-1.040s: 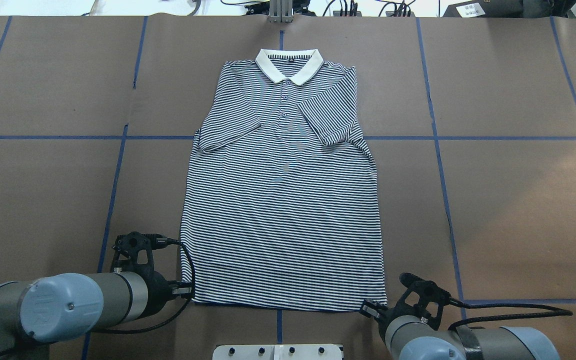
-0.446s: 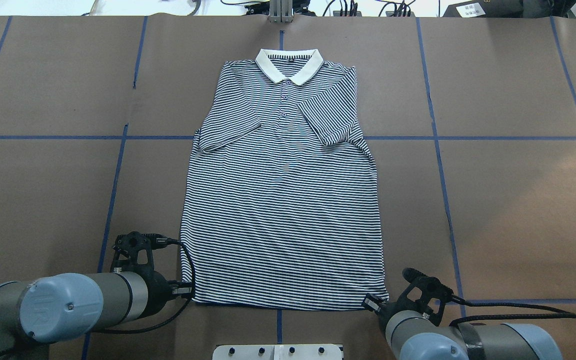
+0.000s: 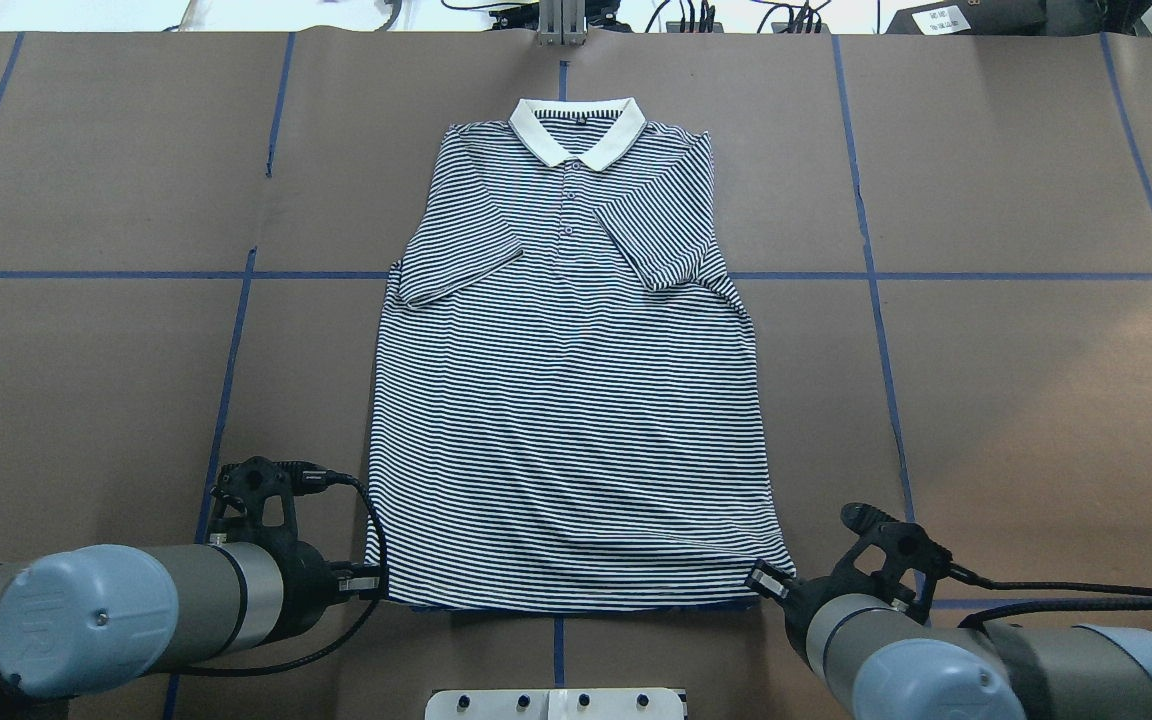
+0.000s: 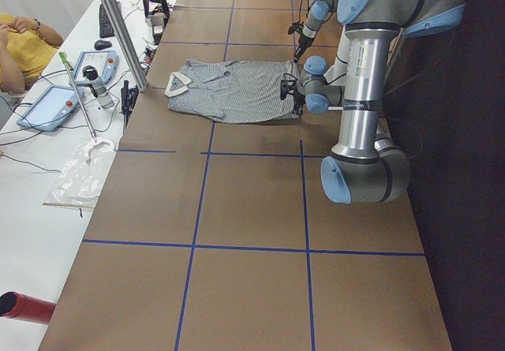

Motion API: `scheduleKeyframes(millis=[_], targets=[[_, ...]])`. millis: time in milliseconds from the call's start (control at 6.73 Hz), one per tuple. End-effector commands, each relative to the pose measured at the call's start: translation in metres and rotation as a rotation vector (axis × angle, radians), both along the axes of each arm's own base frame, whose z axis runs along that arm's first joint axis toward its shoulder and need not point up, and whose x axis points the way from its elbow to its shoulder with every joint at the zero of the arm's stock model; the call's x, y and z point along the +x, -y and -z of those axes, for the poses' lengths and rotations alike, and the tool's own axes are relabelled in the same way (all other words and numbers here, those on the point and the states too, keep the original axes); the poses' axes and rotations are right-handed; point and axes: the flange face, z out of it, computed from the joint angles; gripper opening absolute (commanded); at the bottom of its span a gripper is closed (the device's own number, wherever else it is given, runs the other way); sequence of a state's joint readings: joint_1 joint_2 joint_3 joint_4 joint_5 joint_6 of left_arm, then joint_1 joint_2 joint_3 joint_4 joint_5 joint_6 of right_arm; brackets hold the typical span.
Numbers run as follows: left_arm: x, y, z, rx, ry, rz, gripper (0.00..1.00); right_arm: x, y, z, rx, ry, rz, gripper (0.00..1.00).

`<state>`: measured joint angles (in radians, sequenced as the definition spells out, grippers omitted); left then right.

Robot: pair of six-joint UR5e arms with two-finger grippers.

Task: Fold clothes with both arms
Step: 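Lift the hem with both grippers and fold it toward the collar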

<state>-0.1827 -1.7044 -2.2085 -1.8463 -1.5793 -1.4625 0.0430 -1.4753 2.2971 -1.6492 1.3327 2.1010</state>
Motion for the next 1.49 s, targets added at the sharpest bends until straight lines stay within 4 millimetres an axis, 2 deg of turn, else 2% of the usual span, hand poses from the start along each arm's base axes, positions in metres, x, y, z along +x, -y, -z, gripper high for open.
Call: scheduleKeyframes(millis=[0, 149, 297, 446, 594, 743, 1040, 1188, 1337], targets=[[-0.071, -0.024, 0.078, -0.061, 0.042, -0.092, 0.00, 0.097, -0.020, 0.072, -0.047, 0.036, 0.071, 0.00], [-0.101, -0.031, 0.115, -0.074, 0.037, -0.111, 0.00, 0.130, -0.026, 0.099, -0.069, 0.058, 0.101, 0.00], [-0.104, -0.033, 0.129, -0.075, 0.043, -0.115, 0.00, 0.135, -0.017, 0.115, -0.113, 0.068, 0.098, 0.00], [-0.094, -0.030, 0.126, -0.071, 0.061, -0.116, 0.00, 0.132, -0.011, 0.115, -0.123, 0.030, 0.091, 0.00], [-0.092, -0.002, 0.130, 0.001, 0.076, -0.093, 0.00, 0.129, 0.012, 0.128, -0.078, 0.044, 0.076, 0.00], [-0.093, 0.036, 0.133, 0.054, 0.100, -0.060, 0.00, 0.125, 0.043, 0.141, -0.034, 0.043, 0.050, 0.00], [-0.104, 0.105, 0.137, 0.105, 0.148, -0.002, 0.00, 0.137, 0.122, 0.145, -0.028, 0.004, 0.030, 0.00], [-0.109, 0.141, 0.135, 0.141, 0.190, 0.025, 0.00, 0.123, 0.161, 0.143, -0.011, -0.027, 0.011, 0.00], [-0.114, 0.177, 0.128, 0.169, 0.237, 0.046, 0.00, 0.103, 0.193, 0.131, -0.012, -0.035, -0.019, 0.00]])
